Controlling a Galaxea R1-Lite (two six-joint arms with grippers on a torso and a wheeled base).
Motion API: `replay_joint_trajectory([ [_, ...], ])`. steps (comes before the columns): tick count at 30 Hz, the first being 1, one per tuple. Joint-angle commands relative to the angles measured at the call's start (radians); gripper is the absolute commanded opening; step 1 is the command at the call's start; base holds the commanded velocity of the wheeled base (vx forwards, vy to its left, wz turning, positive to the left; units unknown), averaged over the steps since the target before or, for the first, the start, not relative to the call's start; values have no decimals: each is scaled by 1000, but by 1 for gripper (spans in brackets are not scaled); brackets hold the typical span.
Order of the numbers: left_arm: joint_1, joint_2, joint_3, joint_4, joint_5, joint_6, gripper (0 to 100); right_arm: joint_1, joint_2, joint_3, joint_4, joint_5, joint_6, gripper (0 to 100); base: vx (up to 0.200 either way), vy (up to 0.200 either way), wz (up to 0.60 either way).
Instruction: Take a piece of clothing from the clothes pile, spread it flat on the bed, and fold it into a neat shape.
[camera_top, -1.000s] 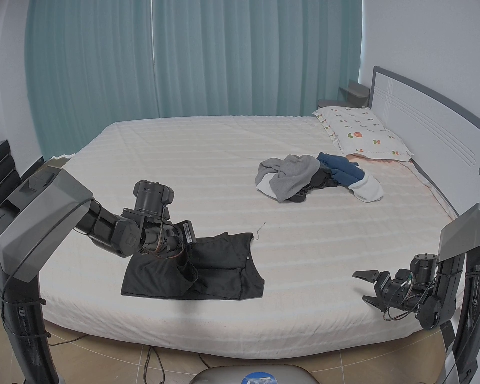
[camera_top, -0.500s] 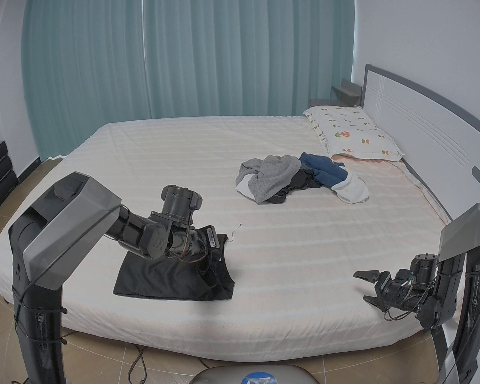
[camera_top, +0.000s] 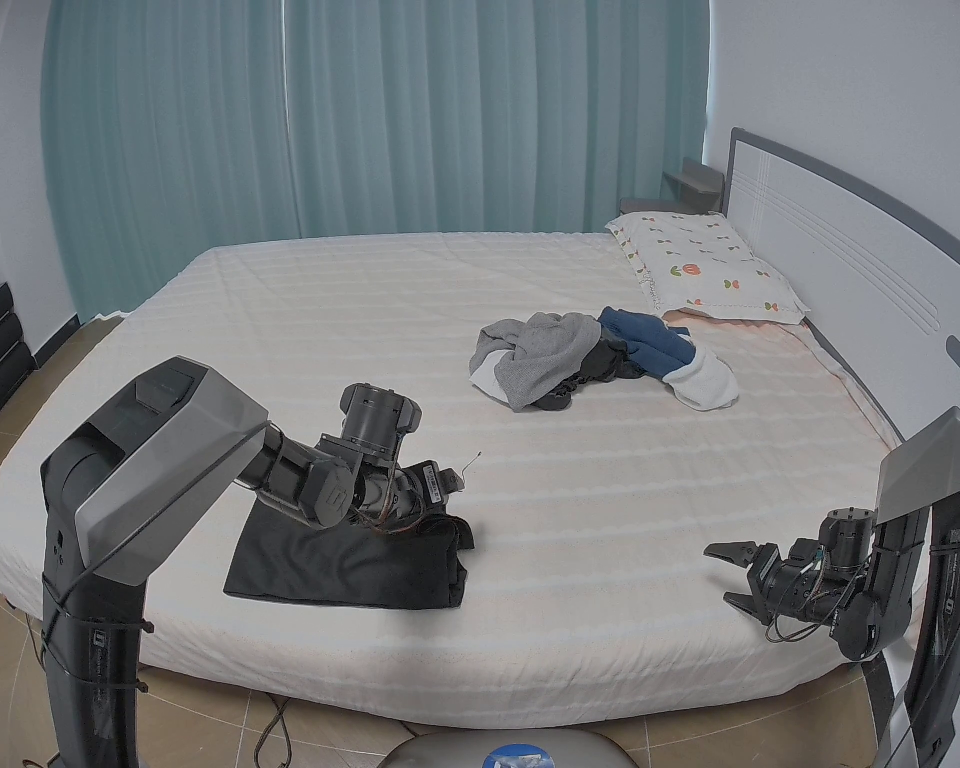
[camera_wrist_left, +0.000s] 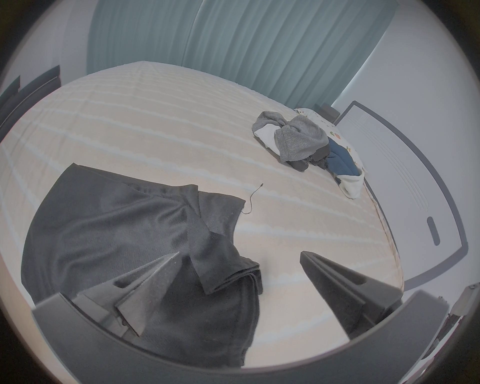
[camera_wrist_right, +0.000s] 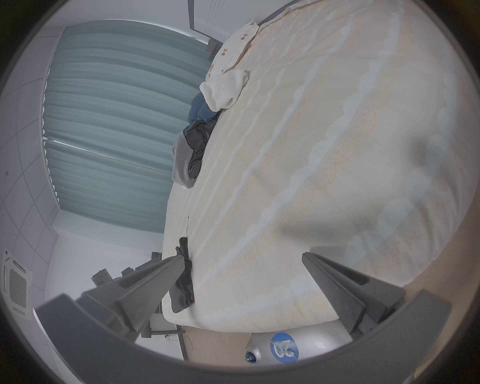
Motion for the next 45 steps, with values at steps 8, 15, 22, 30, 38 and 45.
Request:
replay_joint_trajectory([
  [8,59,-107,35,-3,4,-137,100,2,2,7,-16,-1,-1,100,0,0,0],
  [15,168,-115,52,6,-17,-295,100,11,5,7,-16,-9,-4,100,0,0,0],
  [22,302,-118,172,-6,-115,-313,100,45,9,-34,-15,-59,-4,100,0,200,0],
  [30,378,-142,288,-34,-177,-355,100,244,-24,-137,-12,-108,-22,100,0,200,0],
  [38,443,-128,462,-273,-232,-390,100,425,-57,-430,314,-108,-27,100,0,200,0],
  [45,441,-128,488,-322,-232,-410,100,446,-18,-474,353,-94,-30,100,0,200,0],
])
